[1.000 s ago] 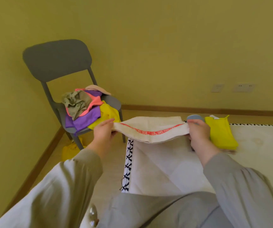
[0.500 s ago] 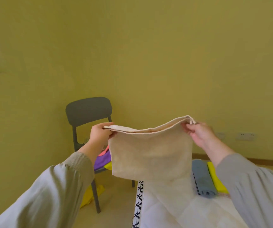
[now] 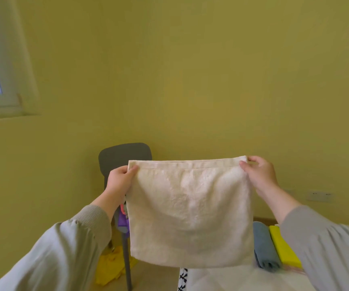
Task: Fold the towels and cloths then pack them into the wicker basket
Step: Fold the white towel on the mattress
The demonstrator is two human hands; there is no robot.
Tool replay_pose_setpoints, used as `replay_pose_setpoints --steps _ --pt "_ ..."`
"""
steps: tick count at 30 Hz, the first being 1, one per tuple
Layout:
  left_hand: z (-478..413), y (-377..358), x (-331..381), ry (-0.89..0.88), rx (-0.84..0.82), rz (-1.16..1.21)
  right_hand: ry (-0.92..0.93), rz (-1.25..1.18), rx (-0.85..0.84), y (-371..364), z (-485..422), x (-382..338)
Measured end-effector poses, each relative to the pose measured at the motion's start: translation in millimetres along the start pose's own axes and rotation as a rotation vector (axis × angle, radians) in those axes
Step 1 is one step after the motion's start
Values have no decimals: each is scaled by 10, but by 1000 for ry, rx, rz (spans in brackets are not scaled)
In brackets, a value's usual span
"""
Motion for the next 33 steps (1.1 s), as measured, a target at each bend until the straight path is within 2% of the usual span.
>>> replay_pose_setpoints --steps 6,12,17,23,27,33 --pt "42 93 174 -103 18 -86 137 87 -86 44 43 -181" --pt "41 143 305 -200 -58 -329 224 304 -301 -83 67 -266" --pt "58 197 362 -310 -109 -581 264 470 -315 -247 96 -280" --pt "97 275 282 -305 -169 -688 269 580 -275 -342 104 -290" --pt "77 319 240 -272 -219 -745 266 601 -333 -384 126 -295" --pt "30 451 193 -242 -206 -784 222 457 -443 -410 175 -323"
Point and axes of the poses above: each hand's wrist, its own z-axis away from the middle knuckle, its own y-axis out of the back of the hand, x = y × z, the point moved 6 cm from there along -z, towards the middle knuckle, and after that the axes turned 11 degrees about z, right-handed, at the moved point
